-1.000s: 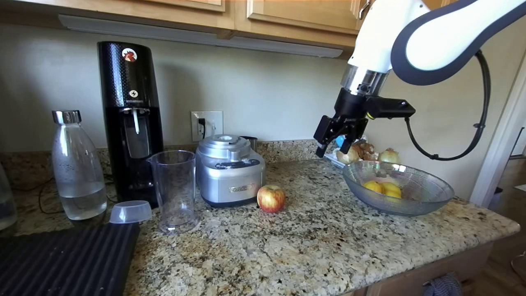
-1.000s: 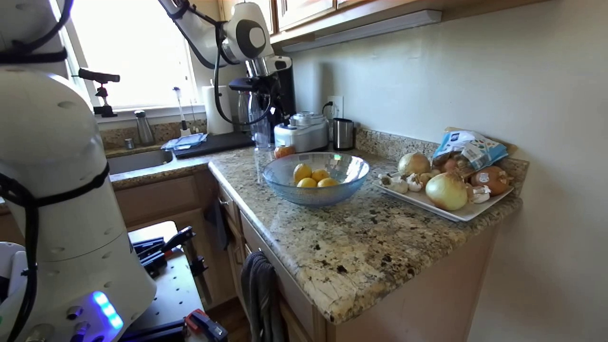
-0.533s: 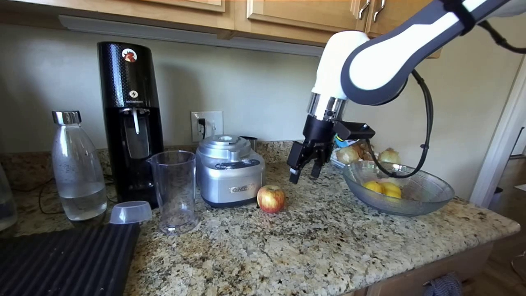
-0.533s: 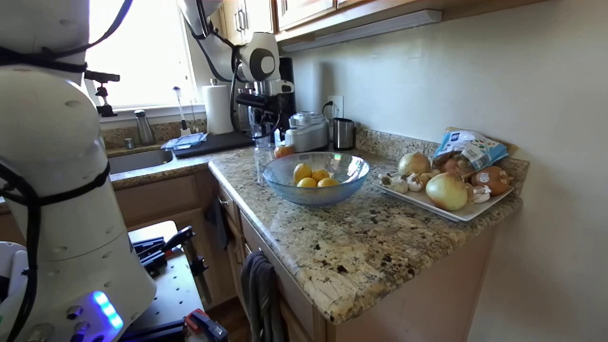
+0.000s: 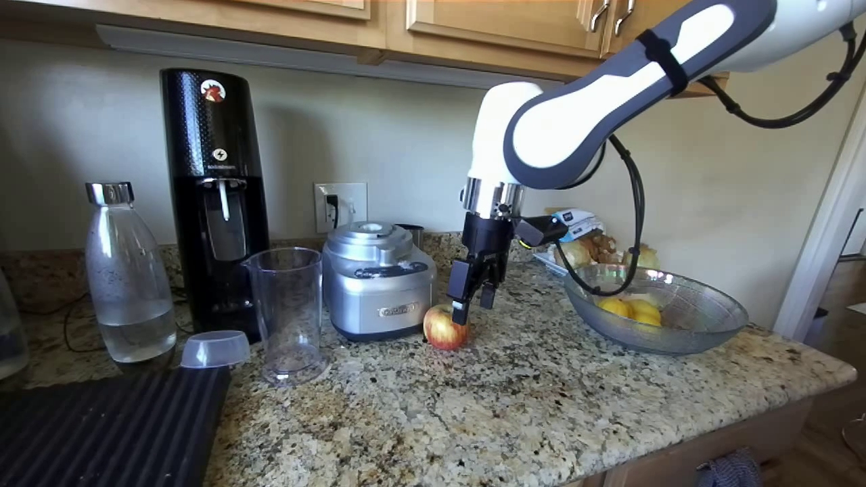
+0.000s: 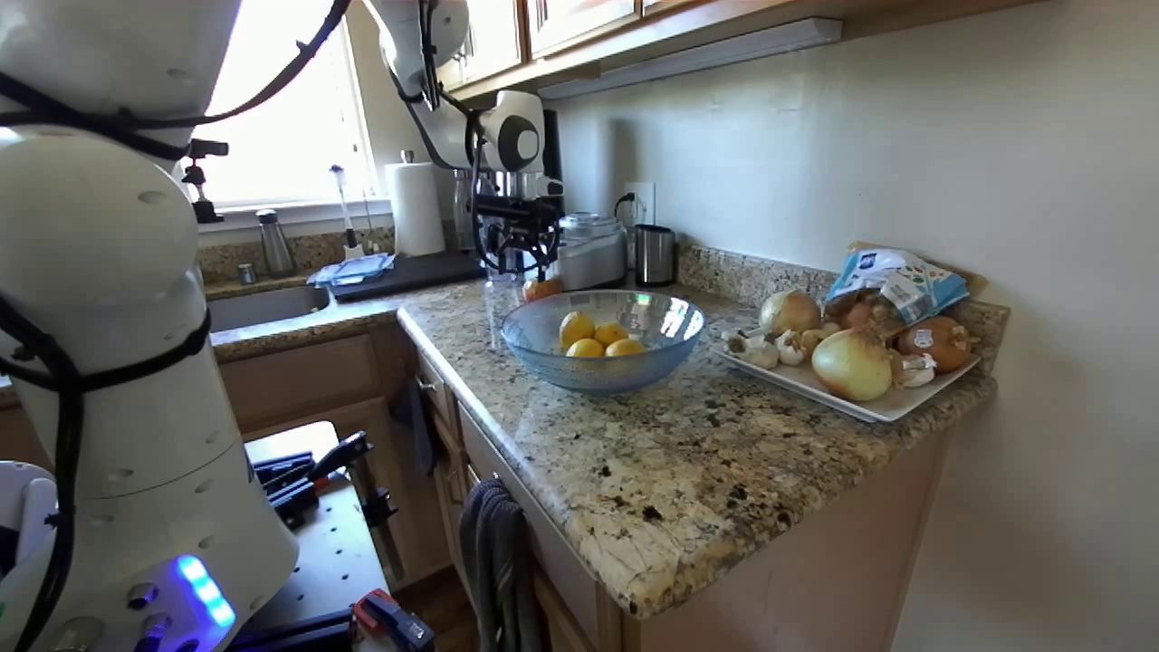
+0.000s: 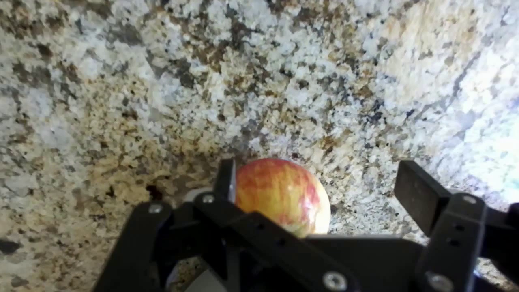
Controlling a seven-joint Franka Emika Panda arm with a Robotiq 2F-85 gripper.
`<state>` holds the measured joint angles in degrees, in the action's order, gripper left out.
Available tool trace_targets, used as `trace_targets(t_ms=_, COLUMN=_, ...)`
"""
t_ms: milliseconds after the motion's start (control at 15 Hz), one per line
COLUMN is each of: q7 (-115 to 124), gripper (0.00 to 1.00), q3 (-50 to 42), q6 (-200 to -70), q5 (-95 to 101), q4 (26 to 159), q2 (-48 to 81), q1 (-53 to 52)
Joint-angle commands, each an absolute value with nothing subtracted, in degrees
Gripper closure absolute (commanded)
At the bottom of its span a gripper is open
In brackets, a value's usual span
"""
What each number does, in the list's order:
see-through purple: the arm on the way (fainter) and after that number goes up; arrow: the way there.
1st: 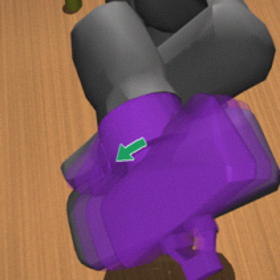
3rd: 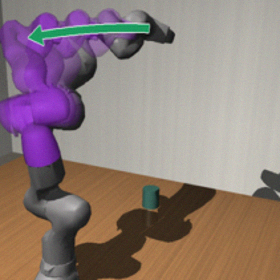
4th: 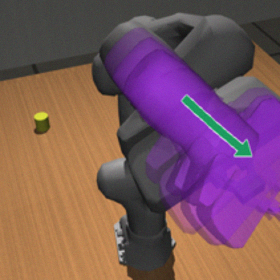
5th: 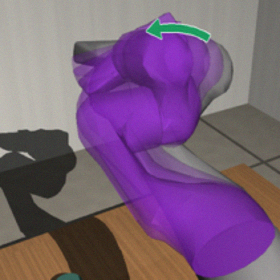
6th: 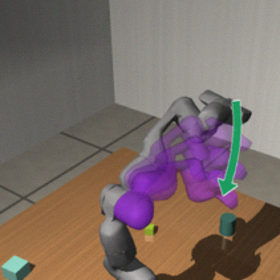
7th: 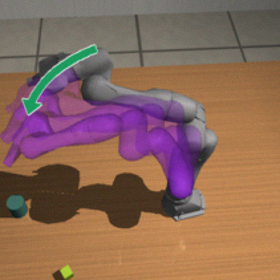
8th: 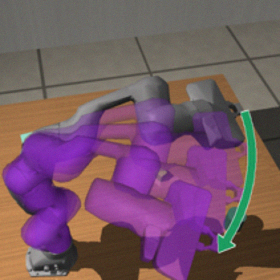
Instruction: Put the lemons and the apple inside the glass bowl
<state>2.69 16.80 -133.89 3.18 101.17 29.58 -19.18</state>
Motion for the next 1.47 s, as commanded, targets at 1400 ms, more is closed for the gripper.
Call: trace_targets(t_ms=1400, q7=-9.0, gripper=0.0, q3=13.1, q6=-133.7, q5=16.5, q4=87.0, q2=42.5, q1=-24.2)
